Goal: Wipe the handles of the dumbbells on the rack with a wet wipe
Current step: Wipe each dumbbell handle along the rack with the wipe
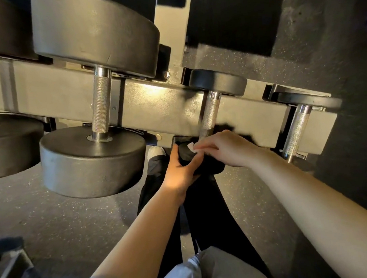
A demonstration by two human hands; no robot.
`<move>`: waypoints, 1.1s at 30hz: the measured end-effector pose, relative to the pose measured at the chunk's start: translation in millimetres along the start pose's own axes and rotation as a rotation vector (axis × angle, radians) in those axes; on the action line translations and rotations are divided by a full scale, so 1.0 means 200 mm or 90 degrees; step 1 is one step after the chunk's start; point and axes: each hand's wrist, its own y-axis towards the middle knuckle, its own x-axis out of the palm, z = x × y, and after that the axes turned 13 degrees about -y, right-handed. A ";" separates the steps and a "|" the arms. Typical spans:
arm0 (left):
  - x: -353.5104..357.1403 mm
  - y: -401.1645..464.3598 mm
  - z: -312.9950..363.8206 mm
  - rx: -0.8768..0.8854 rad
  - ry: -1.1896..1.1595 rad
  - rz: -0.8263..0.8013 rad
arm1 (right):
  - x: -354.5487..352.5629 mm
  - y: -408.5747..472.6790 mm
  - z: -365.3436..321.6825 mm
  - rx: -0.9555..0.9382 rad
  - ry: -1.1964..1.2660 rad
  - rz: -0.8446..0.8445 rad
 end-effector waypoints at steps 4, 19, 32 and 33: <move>-0.01 0.00 0.00 0.005 -0.008 -0.003 | -0.09 0.04 0.07 -0.007 -0.237 0.149; 0.01 0.01 0.00 -0.012 -0.063 0.055 | 0.11 -0.07 0.06 0.281 0.497 0.497; 0.04 0.01 -0.03 0.035 -0.054 0.053 | -0.07 0.31 -0.10 0.397 1.072 0.593; 0.04 0.01 -0.03 0.035 -0.059 0.053 | -0.07 0.31 -0.08 0.387 1.099 0.558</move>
